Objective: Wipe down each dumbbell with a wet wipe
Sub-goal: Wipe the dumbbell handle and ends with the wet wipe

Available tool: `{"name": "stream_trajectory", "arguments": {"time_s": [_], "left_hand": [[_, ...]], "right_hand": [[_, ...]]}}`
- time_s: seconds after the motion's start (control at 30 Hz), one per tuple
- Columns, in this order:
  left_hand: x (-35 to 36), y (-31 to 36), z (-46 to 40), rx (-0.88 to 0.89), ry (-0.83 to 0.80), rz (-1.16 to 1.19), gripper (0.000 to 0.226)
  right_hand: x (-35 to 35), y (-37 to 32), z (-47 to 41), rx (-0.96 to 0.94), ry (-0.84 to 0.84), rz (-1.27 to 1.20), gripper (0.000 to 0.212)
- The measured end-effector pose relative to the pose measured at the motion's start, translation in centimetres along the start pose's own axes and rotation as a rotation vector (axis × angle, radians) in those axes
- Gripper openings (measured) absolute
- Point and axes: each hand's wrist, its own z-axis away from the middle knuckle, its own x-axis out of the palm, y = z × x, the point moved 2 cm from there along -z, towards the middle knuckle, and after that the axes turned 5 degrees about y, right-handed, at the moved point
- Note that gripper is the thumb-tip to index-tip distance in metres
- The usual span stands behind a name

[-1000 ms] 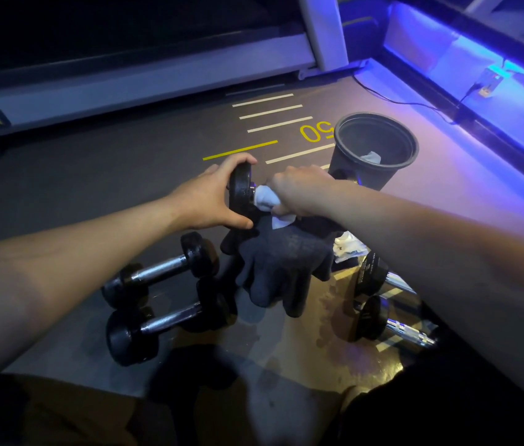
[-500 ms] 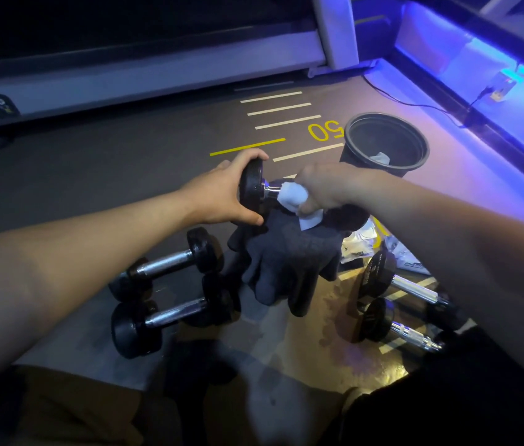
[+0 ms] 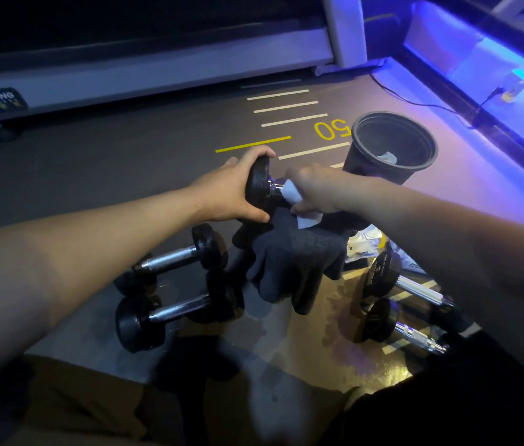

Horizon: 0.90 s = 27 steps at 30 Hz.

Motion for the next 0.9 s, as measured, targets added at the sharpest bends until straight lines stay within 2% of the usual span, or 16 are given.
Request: {"name": "stream_trajectory", "arguments": {"time_s": [0.1,0.37,0.53,0.63,0.9], "left_hand": [[-0.1,-0.1,0.0,0.012,0.003,0.002,0.104],[-0.2,0.0,-0.2,0.017,0.030,-0.002,0.101],[-0.4,-0.1,-0.2,0.014,0.035,0.004,0.099],[-0.3,0.0,0.0,0.021,0.037,0.018,0.099],[0.2,0.2,0.0,0.010,0.033,0.013,0.101]], "right_hand": [[-0.1,0.3,-0.5,0.013,0.010,0.007,0.047],[-0.4,1.8,0.1,0.058,-0.025,0.083,0.060],[-1.4,1.7,1.1,0.099,-0.116,0.215,0.045],[-1.2,1.6,1.3,0.077,-0.076,0.221,0.045],[-0.5,0.6,0.7,0.039,0.019,-0.014,0.057]]}}
